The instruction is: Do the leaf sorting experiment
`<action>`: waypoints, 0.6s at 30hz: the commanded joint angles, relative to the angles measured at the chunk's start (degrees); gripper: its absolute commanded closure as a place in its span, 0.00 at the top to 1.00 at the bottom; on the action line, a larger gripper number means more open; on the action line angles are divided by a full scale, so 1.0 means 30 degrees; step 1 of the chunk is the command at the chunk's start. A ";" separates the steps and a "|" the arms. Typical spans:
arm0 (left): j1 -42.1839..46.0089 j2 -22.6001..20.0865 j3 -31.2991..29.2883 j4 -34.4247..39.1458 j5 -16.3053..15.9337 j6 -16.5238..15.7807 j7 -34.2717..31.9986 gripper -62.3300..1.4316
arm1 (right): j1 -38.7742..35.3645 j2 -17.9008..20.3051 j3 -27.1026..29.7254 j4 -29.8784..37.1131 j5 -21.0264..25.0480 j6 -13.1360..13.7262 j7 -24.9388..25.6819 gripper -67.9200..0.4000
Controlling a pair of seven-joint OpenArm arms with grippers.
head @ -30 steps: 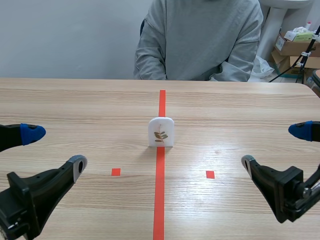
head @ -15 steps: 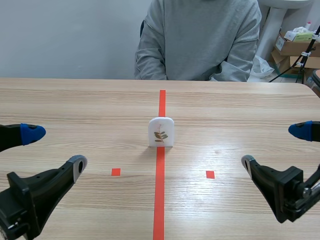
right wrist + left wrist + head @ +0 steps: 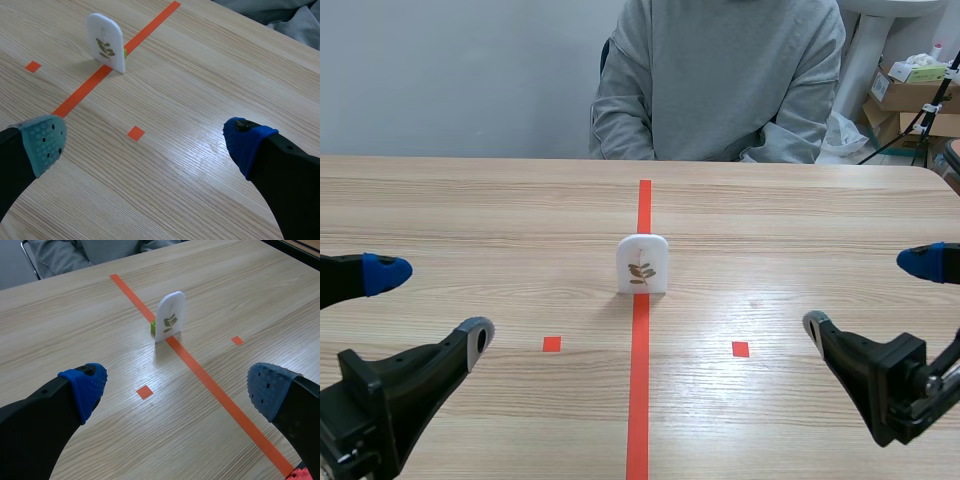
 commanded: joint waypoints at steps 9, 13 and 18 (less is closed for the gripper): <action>-0.1566 0.0102 0.0007 -0.0102 0.0073 -0.0168 0.2106 0.97 | 0.0175 -0.0007 0.0160 0.0262 0.0131 -0.0044 0.0138 0.97; -0.3738 0.0029 0.0597 -0.1406 0.1370 -0.0277 0.2506 0.97 | 0.0175 -0.0007 0.0160 0.0262 0.0131 -0.0044 0.0138 0.97; -0.7927 -0.0459 0.3198 -0.5202 0.2062 -0.0663 0.2608 0.97 | 0.0168 -0.0015 0.0160 0.0262 0.0124 -0.0044 0.0044 0.97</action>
